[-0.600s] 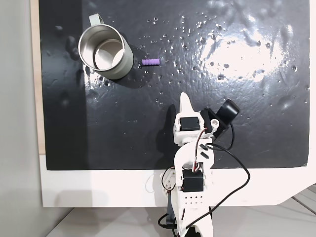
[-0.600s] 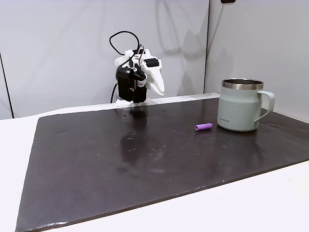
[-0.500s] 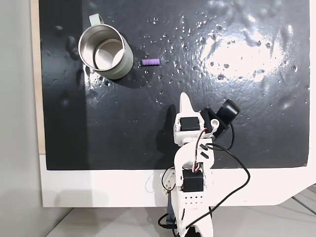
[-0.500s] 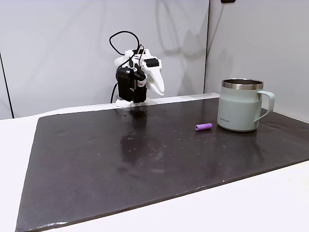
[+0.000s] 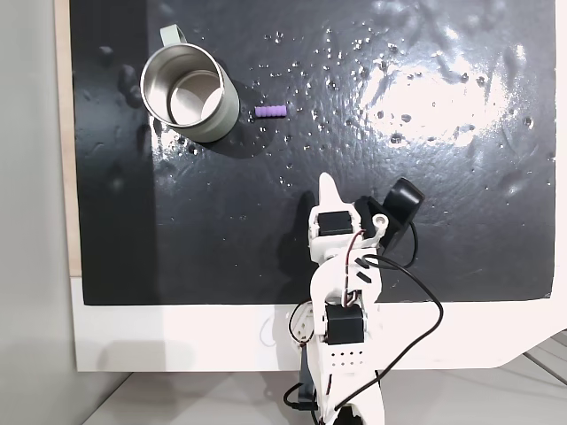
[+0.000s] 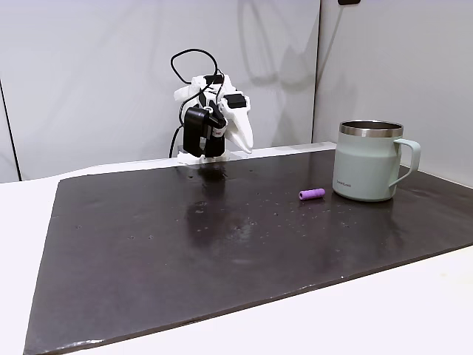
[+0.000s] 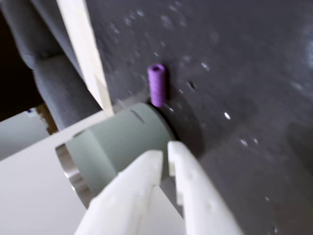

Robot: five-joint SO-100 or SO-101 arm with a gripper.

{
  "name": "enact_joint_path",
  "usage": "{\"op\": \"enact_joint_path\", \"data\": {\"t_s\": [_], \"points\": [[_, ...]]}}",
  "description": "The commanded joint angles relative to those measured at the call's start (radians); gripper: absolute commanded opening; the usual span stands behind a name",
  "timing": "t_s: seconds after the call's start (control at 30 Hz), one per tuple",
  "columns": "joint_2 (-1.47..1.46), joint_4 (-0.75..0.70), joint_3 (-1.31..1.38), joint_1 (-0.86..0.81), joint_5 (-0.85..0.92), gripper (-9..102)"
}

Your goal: Grasp a pengrip and put it in the cup.

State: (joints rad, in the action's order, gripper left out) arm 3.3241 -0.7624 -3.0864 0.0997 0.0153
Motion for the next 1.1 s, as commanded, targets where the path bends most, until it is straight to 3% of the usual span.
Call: {"op": "enact_joint_path", "data": {"t_s": [0.0,0.2,0.47,0.9,1.07], "points": [[-0.037,-0.095,0.202,0.086,0.035,0],[-0.433,-0.287,0.62,0.204,-0.014,0],[-0.853,-0.515,1.071,0.241,-0.172,18],[-1.473,-0.592,1.546,0.153,-0.373,20],[-1.717,-0.706,1.798,0.184,-0.465,22]]}}
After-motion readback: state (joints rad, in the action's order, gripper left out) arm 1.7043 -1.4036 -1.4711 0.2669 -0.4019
